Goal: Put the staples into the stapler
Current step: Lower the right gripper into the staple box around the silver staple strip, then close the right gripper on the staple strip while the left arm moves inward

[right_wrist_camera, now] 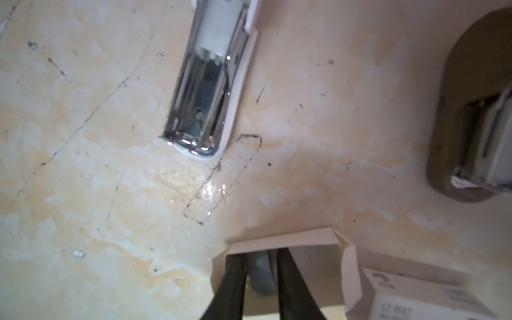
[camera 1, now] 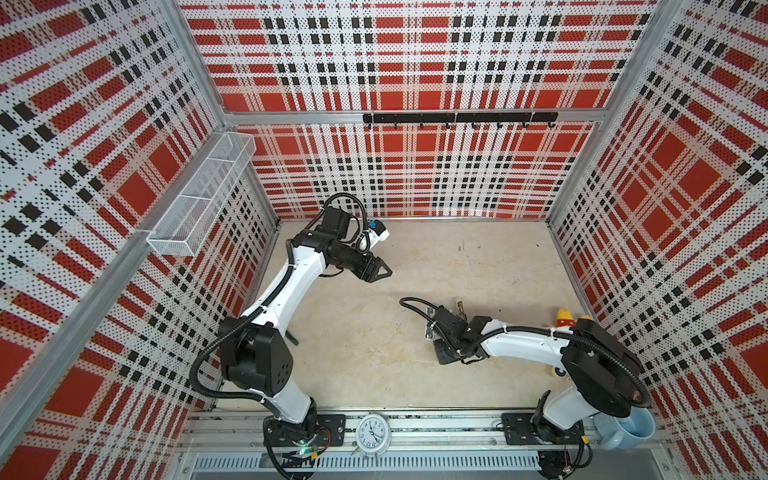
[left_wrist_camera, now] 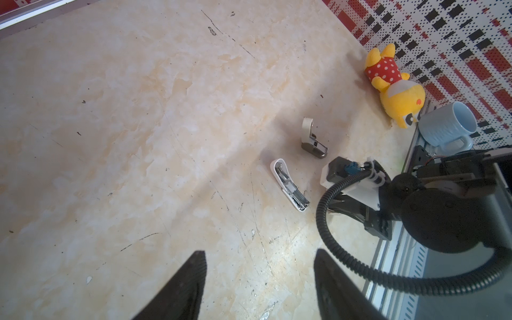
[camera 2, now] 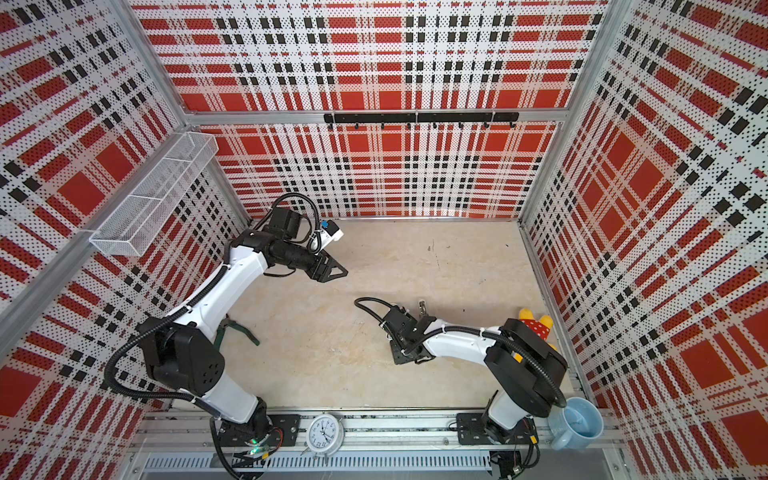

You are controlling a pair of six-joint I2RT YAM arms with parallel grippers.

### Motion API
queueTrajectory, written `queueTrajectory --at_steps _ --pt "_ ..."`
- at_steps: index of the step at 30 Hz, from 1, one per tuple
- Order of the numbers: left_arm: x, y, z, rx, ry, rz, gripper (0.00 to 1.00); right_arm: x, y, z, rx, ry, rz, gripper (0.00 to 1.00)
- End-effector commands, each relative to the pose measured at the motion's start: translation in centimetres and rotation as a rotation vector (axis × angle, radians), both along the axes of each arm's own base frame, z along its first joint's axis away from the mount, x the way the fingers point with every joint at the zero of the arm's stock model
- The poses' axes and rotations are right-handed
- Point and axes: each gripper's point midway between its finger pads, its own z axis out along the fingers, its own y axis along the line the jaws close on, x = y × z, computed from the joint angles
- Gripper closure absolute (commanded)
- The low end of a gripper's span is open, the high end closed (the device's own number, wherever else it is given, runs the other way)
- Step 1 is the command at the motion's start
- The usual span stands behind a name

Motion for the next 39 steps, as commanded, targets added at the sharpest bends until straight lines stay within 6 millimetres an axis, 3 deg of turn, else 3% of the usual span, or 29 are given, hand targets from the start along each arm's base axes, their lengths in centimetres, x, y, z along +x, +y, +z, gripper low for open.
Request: queueTrajectory --at_steps 1,16,39 --pt "0.1 0.5 0.8 -0.004 -0.037 0.007 0.35 0.2 -0.4 -0.3 -0.039 -0.013 0.000 0.78" --pt "0.1 0.6 0.9 -0.002 -0.042 0.011 0.35 0.7 -0.3 0.2 -0.035 -0.043 0.003 0.88" --pt "0.2 0.6 0.8 0.003 -0.043 0.010 0.35 1.7 -0.1 2.6 -0.040 -0.090 0.008 0.89"
